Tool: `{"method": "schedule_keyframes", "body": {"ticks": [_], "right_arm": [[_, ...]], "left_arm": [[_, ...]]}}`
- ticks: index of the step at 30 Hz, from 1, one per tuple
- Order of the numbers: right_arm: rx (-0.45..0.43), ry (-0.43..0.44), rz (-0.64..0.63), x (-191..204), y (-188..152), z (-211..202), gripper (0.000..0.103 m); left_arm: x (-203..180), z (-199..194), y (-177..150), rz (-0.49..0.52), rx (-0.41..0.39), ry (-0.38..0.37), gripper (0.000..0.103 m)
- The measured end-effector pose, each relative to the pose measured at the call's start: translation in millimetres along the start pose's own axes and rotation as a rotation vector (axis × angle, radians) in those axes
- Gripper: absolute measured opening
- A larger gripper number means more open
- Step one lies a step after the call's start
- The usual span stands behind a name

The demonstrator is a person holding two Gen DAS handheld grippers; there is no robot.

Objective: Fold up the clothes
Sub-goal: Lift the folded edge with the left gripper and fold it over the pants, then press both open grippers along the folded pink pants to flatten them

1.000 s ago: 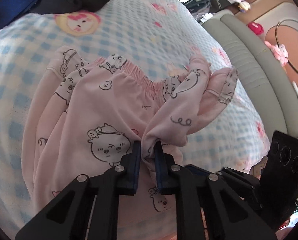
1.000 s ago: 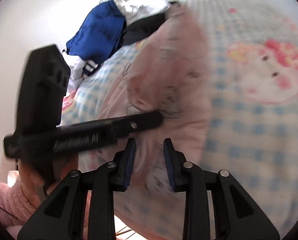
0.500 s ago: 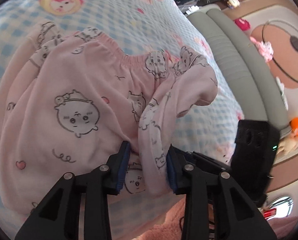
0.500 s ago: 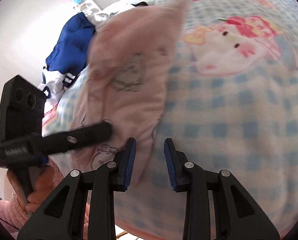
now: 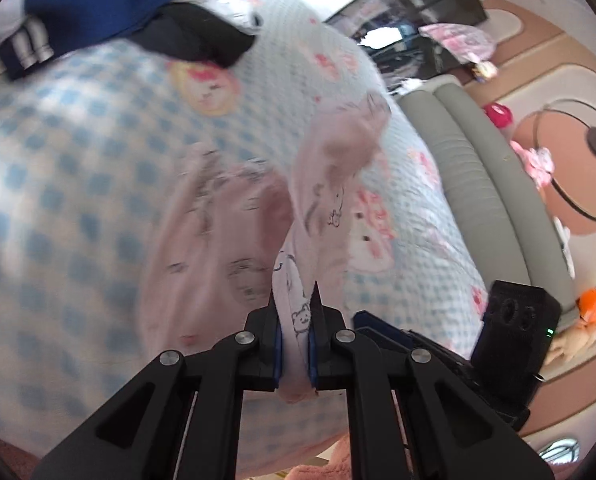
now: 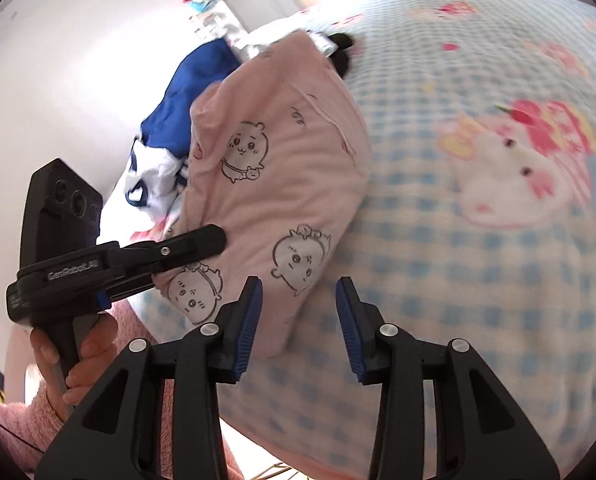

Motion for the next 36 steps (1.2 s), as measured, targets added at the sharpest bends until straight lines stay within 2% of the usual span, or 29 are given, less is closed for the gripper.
{"method": "schedule_keyframes", "body": {"ticks": [5,6,8,9,10,11,12,14,16,19,22,24,25,29,33,36], "right_arm": [[0.085,0.002,-0.037,19.0,-6.9,40.2,0.042],[0.124,-0.019,-0.032,14.9,-12.7,49.0,0.043],[0.171,-0.055,-0.017,5.1,-23.2,56.6,0.043],[0.164,-0.052,-0.014,4.9,-24.9,52.7,0.043],[0.158,-0.049,-0.010,4.7,-26.7,48.8,0.043],[0.151,-0.046,-0.006,4.5,-28.4,44.9,0.043],[0.145,-0.044,-0.005,4.3,-30.3,40.7,0.044],[0.149,-0.062,-0.035,3.8,-35.8,28.0,0.045],[0.183,-0.064,-0.081,6.3,-42.7,22.9,0.045],[0.223,-0.098,-0.129,3.8,-55.4,23.1,0.045],[0.213,-0.099,-0.108,3.3,-56.9,27.9,0.045],[0.177,-0.081,-0.111,9.0,-52.2,30.2,0.045],[0.165,-0.102,-0.113,8.0,-51.1,32.2,0.045],[0.165,-0.201,-0.137,3.1,-55.1,44.9,0.045],[0.179,-0.243,-0.165,-1.2,-64.8,39.0,0.045],[0.204,-0.218,-0.135,-8.9,-66.8,33.9,0.045]], "left_arm": [[35.5,7.0,-7.1,-0.035,0.036,0.107,0.011],[40.1,10.2,-7.8,-0.036,0.052,0.126,0.012],[46.6,12.9,-8.9,-0.045,0.076,0.133,0.014],[49.9,14.2,-9.5,-0.049,0.089,0.136,0.015],[52.1,13.9,-9.8,-0.047,0.093,0.144,0.021],[49.9,6.2,-8.8,-0.017,0.063,0.177,0.029],[46.7,-2.3,-7.7,0.014,0.029,0.198,0.031],[34.4,-22.4,-5.3,0.065,-0.057,0.116,0.031],[28.2,-34.3,-6.5,0.081,-0.098,0.085,0.030],[18.5,-23.6,-13.2,0.178,-0.076,0.154,0.030],[23.9,4.9,-19.6,0.169,-0.011,0.182,0.029],[31.1,21.3,-23.2,0.115,0.009,0.205,0.029],[35.2,25.8,-25.3,0.088,0.014,0.198,0.029],[42.4,17.8,-24.9,0.045,-0.006,0.142,0.029],[51.3,10.2,-25.0,-0.004,-0.023,0.092,0.029],[42.6,3.1,-25.8,0.020,-0.047,0.068,0.029]]}}
Point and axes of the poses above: each gripper's, at about its wrist camera, not at the fingertips, and z roughly the way its jaws point, x to its left, y to its top, the point moved 5 cm from there along z, roughly the way its jaws point, and after that the axes turned 6 degrees about y, right-handed, at the moved point
